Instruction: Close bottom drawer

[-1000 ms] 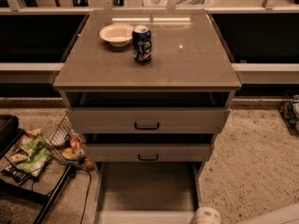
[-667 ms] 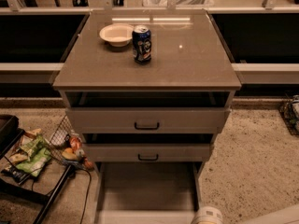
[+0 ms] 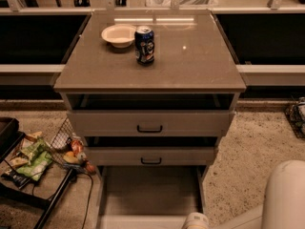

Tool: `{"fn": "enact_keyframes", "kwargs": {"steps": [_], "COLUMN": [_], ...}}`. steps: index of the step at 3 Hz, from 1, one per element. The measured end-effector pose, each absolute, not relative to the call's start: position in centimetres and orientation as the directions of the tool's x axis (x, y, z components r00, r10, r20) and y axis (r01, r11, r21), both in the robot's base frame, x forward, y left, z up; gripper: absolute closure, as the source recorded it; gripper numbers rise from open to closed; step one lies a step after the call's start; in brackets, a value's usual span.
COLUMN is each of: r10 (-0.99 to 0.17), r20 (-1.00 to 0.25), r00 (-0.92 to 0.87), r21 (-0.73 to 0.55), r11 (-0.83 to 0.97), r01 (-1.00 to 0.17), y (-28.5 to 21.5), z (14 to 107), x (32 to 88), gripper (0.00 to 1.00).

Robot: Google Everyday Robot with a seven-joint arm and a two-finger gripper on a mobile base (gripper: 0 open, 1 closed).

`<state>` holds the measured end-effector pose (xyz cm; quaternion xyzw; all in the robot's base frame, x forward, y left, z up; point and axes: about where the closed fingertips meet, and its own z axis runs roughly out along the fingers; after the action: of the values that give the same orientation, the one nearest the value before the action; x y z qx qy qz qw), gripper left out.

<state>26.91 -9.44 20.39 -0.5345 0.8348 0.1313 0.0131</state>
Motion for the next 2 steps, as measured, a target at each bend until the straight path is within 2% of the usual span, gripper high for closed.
{"fn": "enact_keyframes", "kwargs": {"steps": [2], "r10": [-0.892], "r20": [-0.211], "r00": [-0.401], "r21": [0.29], "r11": [0.334], "r01": [-0.897], "y": [-6.7], "z": [12.7], "x": [25.4], "gripper": [1.0]}}
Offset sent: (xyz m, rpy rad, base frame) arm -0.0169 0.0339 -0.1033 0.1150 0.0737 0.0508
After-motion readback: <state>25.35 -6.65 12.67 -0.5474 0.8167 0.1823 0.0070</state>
